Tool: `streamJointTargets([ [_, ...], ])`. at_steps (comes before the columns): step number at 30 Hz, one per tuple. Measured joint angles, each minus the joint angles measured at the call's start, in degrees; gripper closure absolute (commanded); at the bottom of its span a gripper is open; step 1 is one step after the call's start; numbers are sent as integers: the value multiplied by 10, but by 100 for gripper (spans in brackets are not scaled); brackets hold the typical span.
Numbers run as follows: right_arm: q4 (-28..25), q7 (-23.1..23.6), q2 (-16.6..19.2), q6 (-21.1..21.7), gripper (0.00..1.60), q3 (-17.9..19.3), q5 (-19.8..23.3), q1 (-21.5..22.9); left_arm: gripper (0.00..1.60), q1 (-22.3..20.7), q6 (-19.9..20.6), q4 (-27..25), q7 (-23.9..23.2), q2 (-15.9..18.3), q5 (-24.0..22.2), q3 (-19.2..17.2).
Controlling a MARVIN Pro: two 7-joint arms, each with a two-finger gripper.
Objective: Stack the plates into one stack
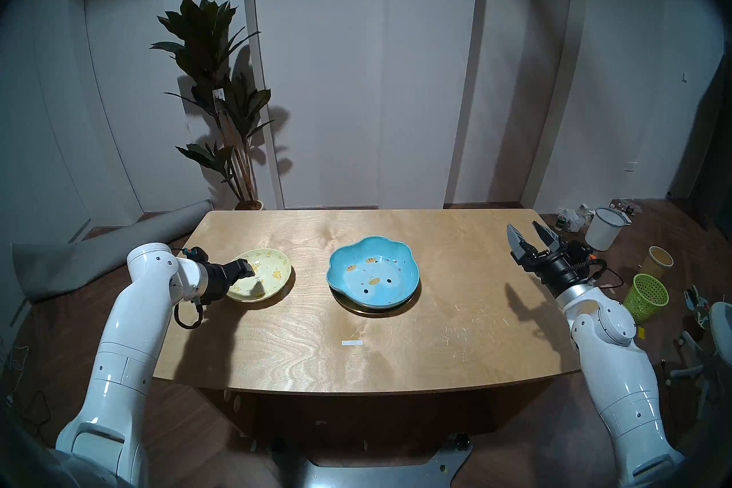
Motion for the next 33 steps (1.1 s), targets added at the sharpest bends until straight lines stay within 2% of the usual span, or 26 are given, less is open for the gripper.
streamJointTargets([
  [5, -2, 1, 0, 0, 0, 2, 0, 0, 0, -5, 0, 5, 13, 5, -15, 7],
  [7, -2, 1, 0, 0, 0, 3, 0, -1, 5, -7, 0, 7, 17, 7, -21, 10],
  [8, -3, 1, 0, 0, 0, 3, 0, -1, 15, -8, 0, 9, 19, 8, -23, 10],
  [10, -4, 0, 0, 0, 0, 4, 0, -1, 76, -11, 0, 12, 23, 9, -29, 11],
  [13, -5, -2, 1, 0, 0, 5, 0, -2, 94, -13, 0, 22, 30, 11, -35, 14],
  [18, -5, -6, 1, 0, 0, 5, 0, -2, 93, -16, 0, 30, 30, 12, -46, 19],
  [21, -6, -9, 1, 0, 0, 5, 0, -3, 103, -17, 0, 33, 27, 13, -50, 23],
  [23, -6, -11, 1, 0, 0, 5, 0, -3, 146, -18, 0, 35, 25, 15, -52, 24],
  [24, -6, -12, 1, 0, 0, 5, -1, -3, 160, -19, 0, 36, 24, 15, -54, 25],
  [33, -8, -17, 3, 1, 0, 3, -2, -4, 160, -19, 0, 36, 13, 17, -70, 19],
])
